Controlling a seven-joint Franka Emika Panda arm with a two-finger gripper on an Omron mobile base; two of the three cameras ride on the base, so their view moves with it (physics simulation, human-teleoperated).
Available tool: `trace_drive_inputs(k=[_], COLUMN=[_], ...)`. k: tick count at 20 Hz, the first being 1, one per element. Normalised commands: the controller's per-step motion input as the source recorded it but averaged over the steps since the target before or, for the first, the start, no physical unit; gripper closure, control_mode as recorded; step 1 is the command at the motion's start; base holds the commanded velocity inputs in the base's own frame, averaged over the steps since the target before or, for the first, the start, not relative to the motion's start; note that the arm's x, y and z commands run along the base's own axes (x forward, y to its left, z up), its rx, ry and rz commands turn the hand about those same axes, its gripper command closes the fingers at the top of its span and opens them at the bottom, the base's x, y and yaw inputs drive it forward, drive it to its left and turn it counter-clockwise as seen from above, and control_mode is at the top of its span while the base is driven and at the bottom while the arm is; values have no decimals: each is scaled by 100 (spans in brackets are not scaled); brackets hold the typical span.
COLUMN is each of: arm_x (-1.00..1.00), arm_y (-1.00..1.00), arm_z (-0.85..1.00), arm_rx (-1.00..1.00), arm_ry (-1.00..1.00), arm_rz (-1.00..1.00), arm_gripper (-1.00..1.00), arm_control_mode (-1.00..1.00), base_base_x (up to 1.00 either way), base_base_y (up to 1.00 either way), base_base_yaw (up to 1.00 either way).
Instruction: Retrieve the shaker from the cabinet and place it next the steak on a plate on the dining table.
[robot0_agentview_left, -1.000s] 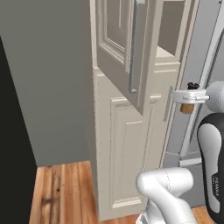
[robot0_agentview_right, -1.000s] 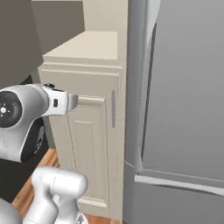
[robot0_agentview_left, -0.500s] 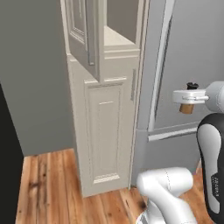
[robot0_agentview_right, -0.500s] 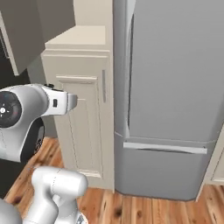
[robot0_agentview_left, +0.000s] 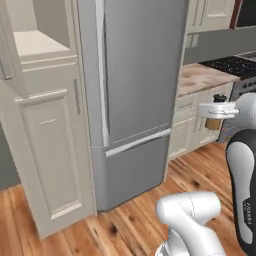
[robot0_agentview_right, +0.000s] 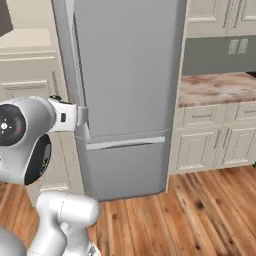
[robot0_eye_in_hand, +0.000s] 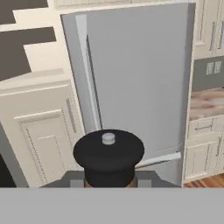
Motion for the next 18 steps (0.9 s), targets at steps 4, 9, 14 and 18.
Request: trace_drive_inputs(k=[4,9,14,18], arm_x=[0,0,0,0], arm_y=[0,0,0,0], arm_z=[0,0,0,0], arm_rx=[0,0,0,0], arm_ry=[0,0,0,0], arm_rz=[0,0,0,0], arm_gripper=[100,100,100,100], arm_control_mode=[100,100,100,100], base_base_x=[-18,-16,-15,-20], base_base_y=[-60,-54,-46,-37], base_base_yaw=[-60,-62,-62,-60])
